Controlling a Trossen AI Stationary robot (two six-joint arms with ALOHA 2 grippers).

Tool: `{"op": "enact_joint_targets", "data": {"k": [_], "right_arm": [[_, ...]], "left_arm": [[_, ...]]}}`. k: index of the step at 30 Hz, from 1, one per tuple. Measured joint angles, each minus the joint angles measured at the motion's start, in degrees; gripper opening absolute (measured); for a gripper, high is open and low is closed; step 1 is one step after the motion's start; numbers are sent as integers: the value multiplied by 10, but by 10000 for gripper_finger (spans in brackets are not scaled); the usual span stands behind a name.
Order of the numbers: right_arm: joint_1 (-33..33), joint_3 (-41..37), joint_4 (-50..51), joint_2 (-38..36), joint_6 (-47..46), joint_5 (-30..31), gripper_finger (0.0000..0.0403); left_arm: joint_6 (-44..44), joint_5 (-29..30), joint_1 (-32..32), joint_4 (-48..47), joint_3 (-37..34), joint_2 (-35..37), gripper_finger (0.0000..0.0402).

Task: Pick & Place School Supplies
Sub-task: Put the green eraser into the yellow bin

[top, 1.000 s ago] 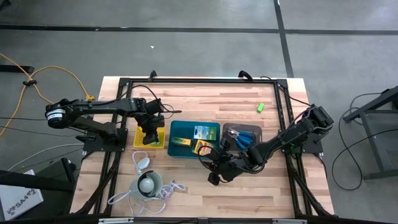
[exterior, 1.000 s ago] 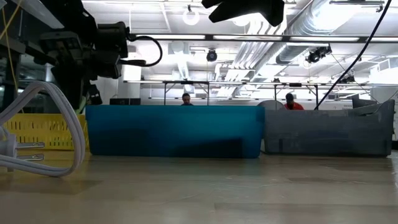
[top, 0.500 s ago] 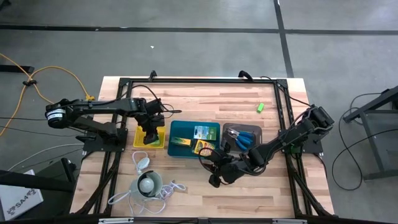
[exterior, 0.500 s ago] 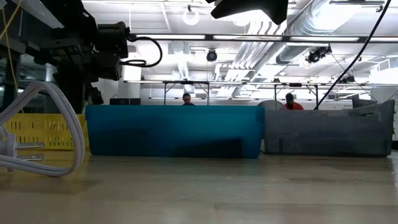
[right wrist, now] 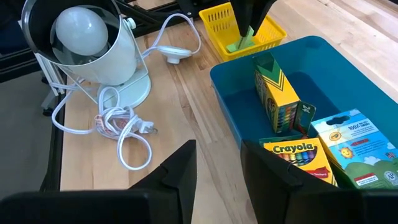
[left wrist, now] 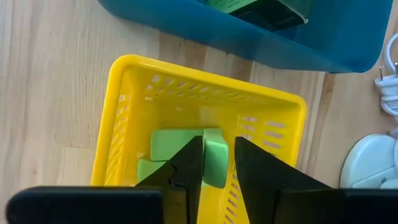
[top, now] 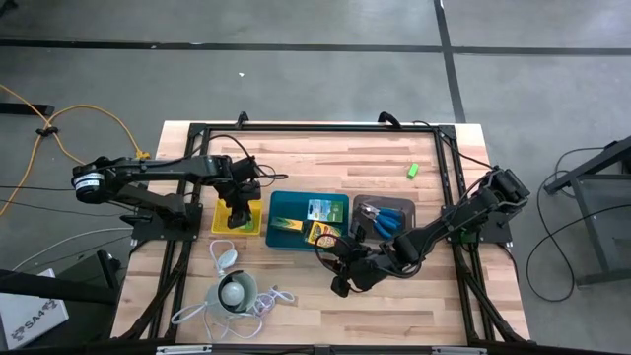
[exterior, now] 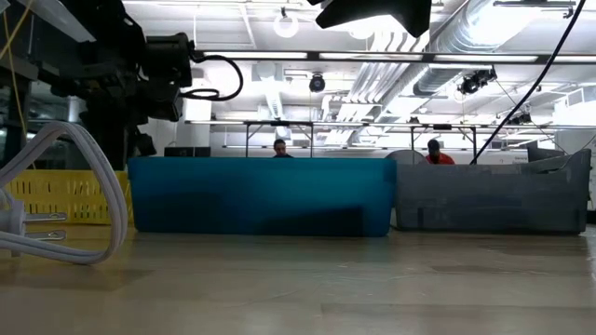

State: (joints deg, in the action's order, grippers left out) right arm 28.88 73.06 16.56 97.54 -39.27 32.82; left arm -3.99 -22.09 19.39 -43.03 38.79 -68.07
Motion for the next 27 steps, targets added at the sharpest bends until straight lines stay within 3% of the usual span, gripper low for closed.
{"op": "enact_joint_targets", "data": {"k": [13,27], "right_arm": [[0,0,0,0,0,0,113],[0,0,0,0,0,0,113]], "left_arm": [[-42,44,0,38,0,0,108],[-41,40,-8,65,1,0,108]]}}
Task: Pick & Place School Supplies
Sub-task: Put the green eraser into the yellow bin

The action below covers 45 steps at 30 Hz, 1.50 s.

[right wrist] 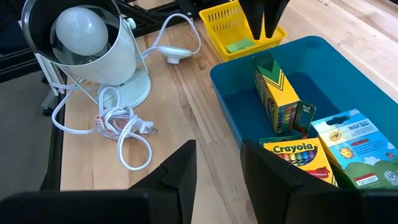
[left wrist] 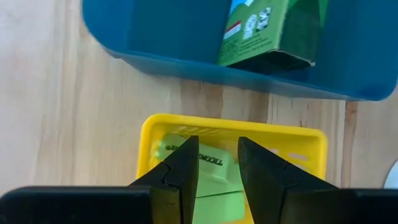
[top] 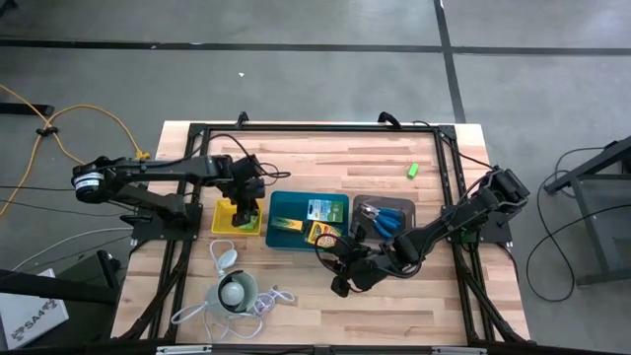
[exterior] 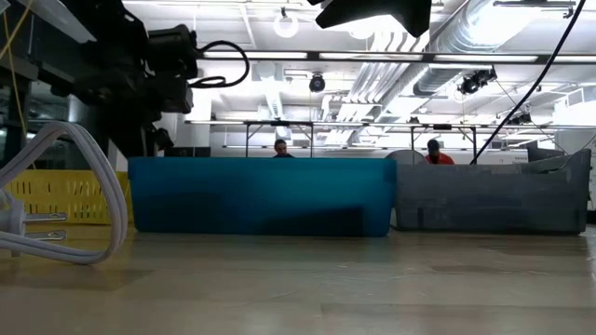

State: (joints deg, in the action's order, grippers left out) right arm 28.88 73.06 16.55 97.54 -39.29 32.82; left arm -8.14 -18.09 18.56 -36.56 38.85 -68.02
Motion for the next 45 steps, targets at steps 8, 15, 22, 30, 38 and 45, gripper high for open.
{"op": "enact_joint_targets", "data": {"k": [8,15,22,30,38,45], "right_arm": [[0,0,0,0,0,0,113],[0,0,1,0,0,0,113],[-4,0,31,0,14,21,113],[-16,0,51,0,54,62,113],[-17,0,51,0,93,54,113],[-17,0,35,0,94,19,113]], "left_arm": [[-1,2,-11,-4,11,0,108],[-15,2,-11,-26,61,1,108],[-15,-5,-11,-48,109,1,108],[-6,-4,-11,-33,116,1,108],[-12,-4,-11,0,116,1,108],[-14,-17,-14,7,116,1,108]]}}
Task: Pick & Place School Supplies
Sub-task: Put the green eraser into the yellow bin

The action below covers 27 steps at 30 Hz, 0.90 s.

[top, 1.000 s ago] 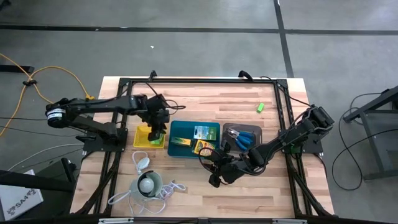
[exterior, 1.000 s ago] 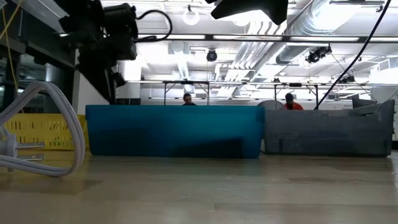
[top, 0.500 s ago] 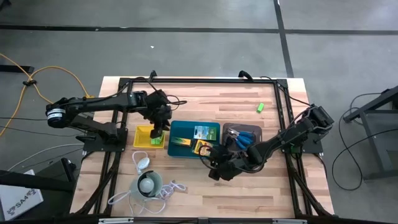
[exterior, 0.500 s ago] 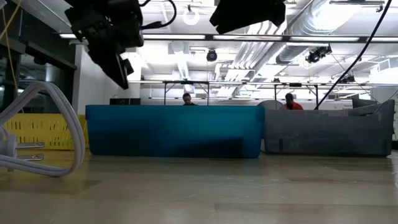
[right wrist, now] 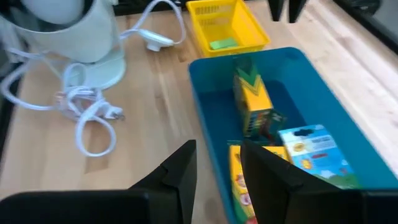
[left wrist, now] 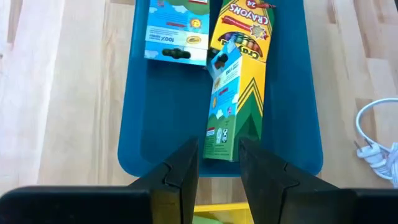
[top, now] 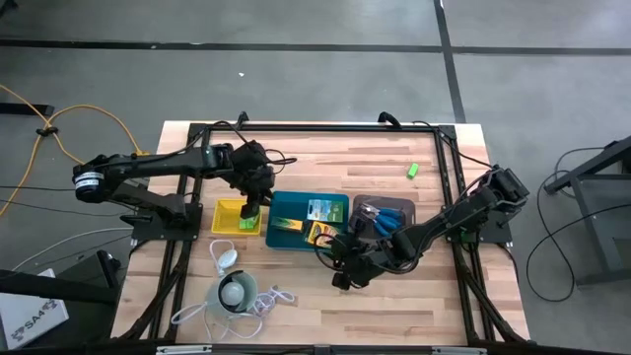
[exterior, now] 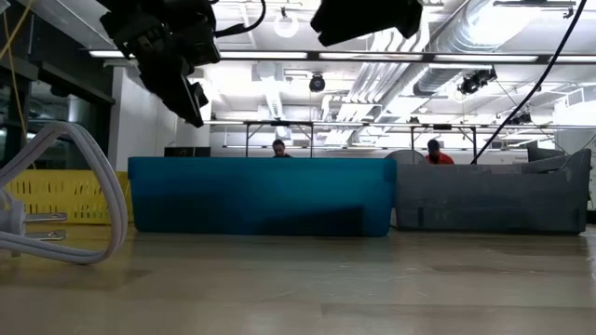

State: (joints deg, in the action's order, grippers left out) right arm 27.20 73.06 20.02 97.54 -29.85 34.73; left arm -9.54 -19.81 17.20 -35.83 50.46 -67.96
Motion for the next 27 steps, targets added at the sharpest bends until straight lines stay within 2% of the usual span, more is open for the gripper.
{"op": "enact_joint_targets", "data": {"k": [5,8,15,24,27], "right_arm": [[0,0,-17,0,-5,-21,113],[-12,0,-4,0,-61,-22,113],[-92,0,98,-4,-152,-49,113],[-202,0,199,-32,-133,-71,113],[-242,0,241,-52,-129,-100,113]], "left_arm": [[1,-2,-12,0,0,0,108],[1,-2,-23,0,0,0,108],[1,-2,-49,17,0,0,108],[1,-1,-74,41,0,0,108],[11,-1,-78,49,0,0,108]]}}
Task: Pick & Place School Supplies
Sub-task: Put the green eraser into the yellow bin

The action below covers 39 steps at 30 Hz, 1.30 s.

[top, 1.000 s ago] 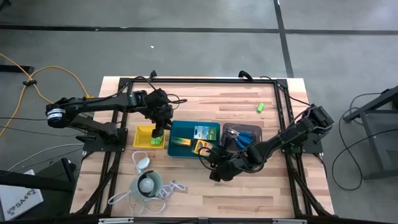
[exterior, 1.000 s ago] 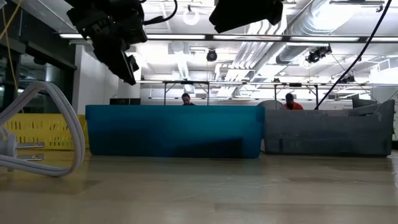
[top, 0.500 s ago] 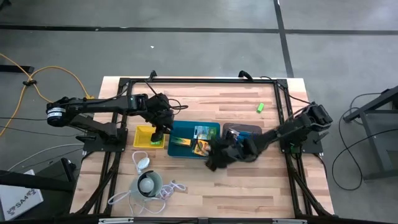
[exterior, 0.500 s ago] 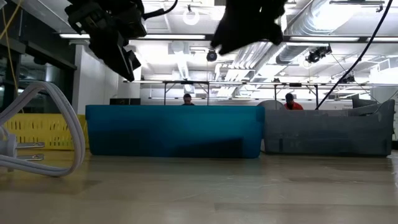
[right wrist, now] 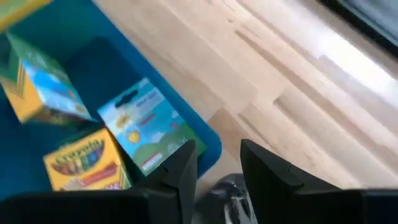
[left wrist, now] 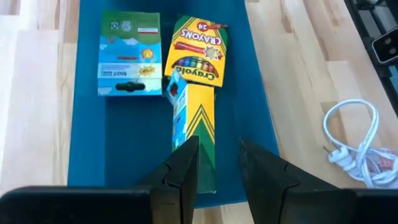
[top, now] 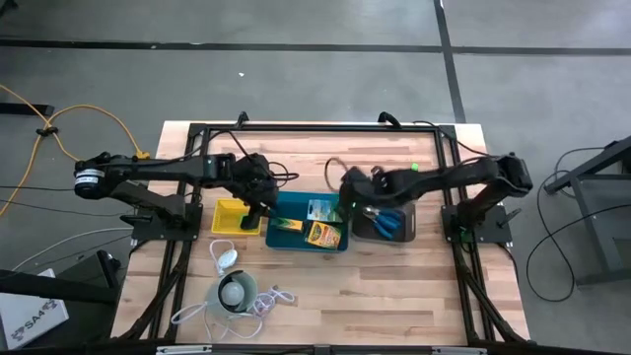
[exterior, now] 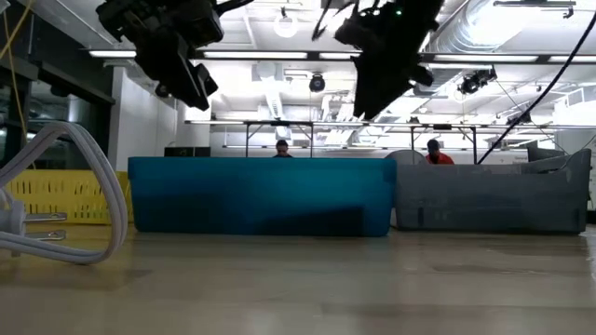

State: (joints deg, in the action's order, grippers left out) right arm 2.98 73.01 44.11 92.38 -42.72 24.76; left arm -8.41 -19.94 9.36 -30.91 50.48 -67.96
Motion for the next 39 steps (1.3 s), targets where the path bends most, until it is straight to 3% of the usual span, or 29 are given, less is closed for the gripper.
{"op": "enact_joint_targets", "data": {"k": [4,14,22,29,34,39], "right_arm": [[-52,1,30,-17,-7,-42,113],[-162,0,147,-23,-13,-78,113],[-250,0,216,-23,-107,-133,113],[-320,0,222,-23,-160,-165,113],[-353,0,197,-23,-95,-172,113],[-363,1,199,-22,-90,-161,113]], "left_arm": [[14,0,-4,-1,0,0,108],[16,0,-9,-1,0,0,108],[16,3,-9,-1,0,0,108],[3,3,-9,1,0,0,108],[2,3,-9,1,0,0,108],[-1,6,-9,1,0,0,108]]}}
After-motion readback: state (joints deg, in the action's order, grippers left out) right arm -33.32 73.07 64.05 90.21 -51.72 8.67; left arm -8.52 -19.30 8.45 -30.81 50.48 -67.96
